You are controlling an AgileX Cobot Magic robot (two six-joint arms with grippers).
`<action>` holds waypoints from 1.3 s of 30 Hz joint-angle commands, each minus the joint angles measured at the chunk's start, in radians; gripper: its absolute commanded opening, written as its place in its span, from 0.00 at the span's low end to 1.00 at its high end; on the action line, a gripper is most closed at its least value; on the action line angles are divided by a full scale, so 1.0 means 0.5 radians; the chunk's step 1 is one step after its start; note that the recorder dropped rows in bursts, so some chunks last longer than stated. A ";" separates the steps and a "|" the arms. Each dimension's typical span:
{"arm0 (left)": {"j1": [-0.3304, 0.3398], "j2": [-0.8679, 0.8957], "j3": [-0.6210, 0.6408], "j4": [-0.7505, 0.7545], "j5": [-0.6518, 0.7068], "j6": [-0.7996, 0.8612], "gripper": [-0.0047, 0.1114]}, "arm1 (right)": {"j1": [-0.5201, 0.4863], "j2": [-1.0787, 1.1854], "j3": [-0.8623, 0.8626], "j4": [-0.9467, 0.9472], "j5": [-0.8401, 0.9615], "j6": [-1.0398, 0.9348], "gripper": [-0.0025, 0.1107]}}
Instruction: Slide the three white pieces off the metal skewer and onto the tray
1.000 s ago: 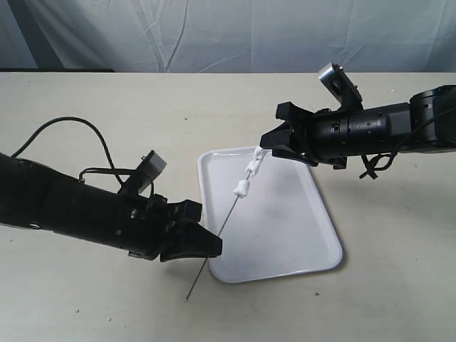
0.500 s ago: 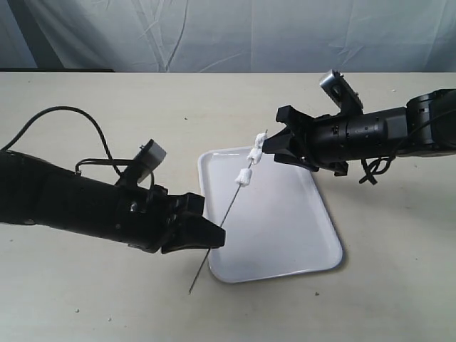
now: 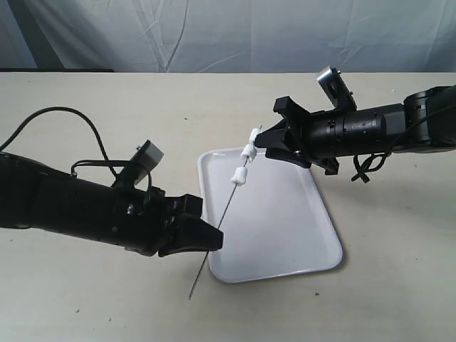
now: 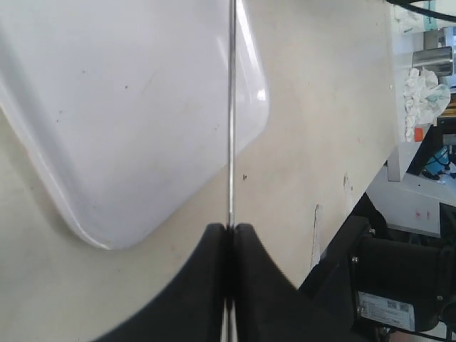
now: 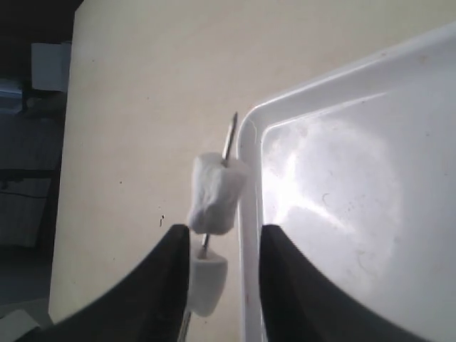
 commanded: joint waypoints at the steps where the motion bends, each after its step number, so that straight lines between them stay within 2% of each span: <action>1: -0.008 -0.014 0.044 0.003 -0.002 0.011 0.04 | 0.000 -0.001 -0.013 0.003 0.050 0.001 0.31; 21: -0.008 -0.014 0.044 0.003 0.158 0.011 0.04 | 0.000 -0.001 -0.013 0.003 0.017 0.001 0.31; 25: -0.008 -0.014 0.044 0.003 0.158 0.011 0.04 | 0.000 -0.001 -0.013 0.003 0.030 -0.008 0.14; 29: -0.008 -0.014 0.048 0.003 0.168 0.007 0.04 | 0.000 -0.001 -0.013 0.003 0.041 -0.022 0.13; 39: -0.008 -0.036 0.414 0.003 0.331 0.083 0.04 | 0.000 -0.001 -0.013 0.003 -0.083 -0.060 0.13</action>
